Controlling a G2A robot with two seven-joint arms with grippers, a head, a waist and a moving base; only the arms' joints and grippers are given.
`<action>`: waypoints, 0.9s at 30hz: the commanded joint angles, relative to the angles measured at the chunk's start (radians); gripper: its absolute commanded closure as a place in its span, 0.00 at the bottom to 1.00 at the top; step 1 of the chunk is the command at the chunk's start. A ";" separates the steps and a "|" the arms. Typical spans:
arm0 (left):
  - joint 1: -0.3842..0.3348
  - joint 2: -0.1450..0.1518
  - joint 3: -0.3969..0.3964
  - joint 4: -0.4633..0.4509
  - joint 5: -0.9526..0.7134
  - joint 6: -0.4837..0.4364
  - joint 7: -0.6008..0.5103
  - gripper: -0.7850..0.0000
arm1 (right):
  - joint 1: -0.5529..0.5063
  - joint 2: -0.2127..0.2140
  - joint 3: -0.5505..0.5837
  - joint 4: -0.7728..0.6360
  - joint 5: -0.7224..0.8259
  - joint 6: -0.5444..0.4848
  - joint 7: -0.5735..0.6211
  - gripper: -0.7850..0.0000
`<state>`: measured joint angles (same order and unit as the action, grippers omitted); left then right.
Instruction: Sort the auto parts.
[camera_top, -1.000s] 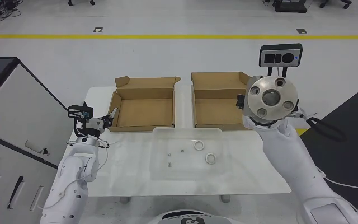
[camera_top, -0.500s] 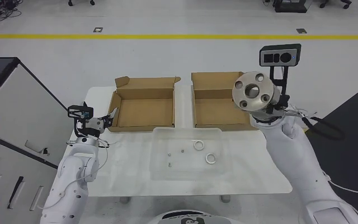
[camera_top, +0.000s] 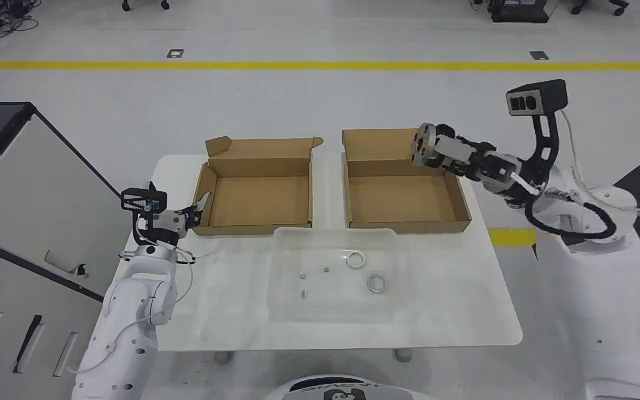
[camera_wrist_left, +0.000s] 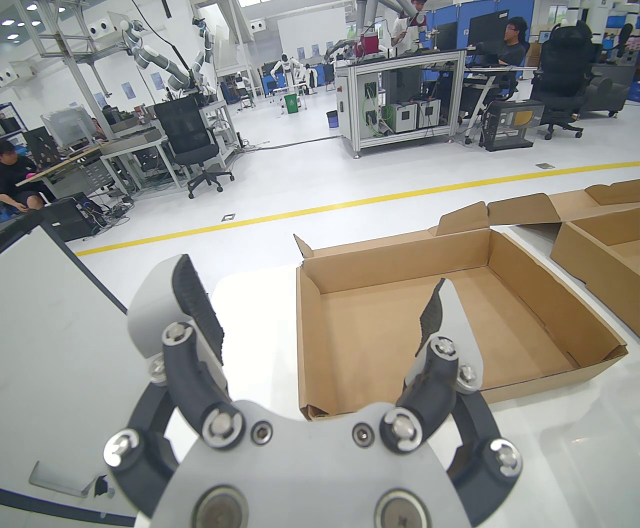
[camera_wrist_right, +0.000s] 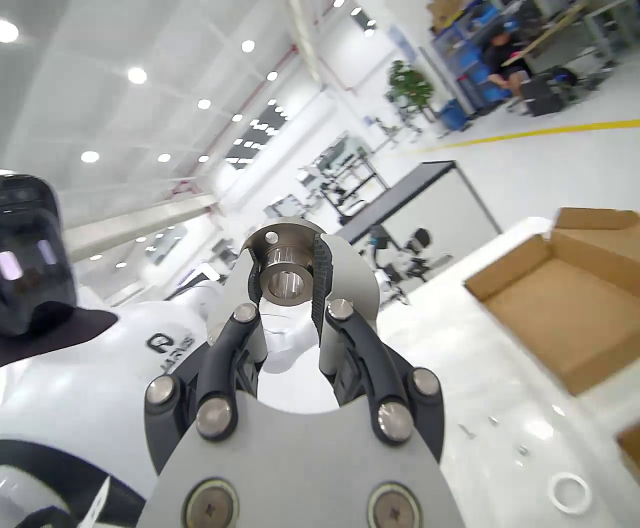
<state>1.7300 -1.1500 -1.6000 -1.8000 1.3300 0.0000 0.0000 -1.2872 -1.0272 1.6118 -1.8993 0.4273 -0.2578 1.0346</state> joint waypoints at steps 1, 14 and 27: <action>0.000 0.000 0.000 0.000 0.000 0.000 0.000 0.00 | 0.016 0.008 0.020 -0.007 -0.162 0.037 -0.007 1.00; 0.000 0.000 0.000 0.000 0.000 0.000 0.000 0.00 | 0.217 0.031 -0.166 0.129 -0.891 0.114 0.033 1.00; 0.000 0.000 0.000 0.000 0.000 0.000 0.000 0.00 | 0.310 0.023 -0.372 0.351 -1.159 0.068 0.096 1.00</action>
<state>1.7300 -1.1500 -1.6000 -1.8000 1.3300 0.0000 0.0000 -0.9799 -1.0037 1.2503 -1.5680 -0.7149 -0.1876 1.1219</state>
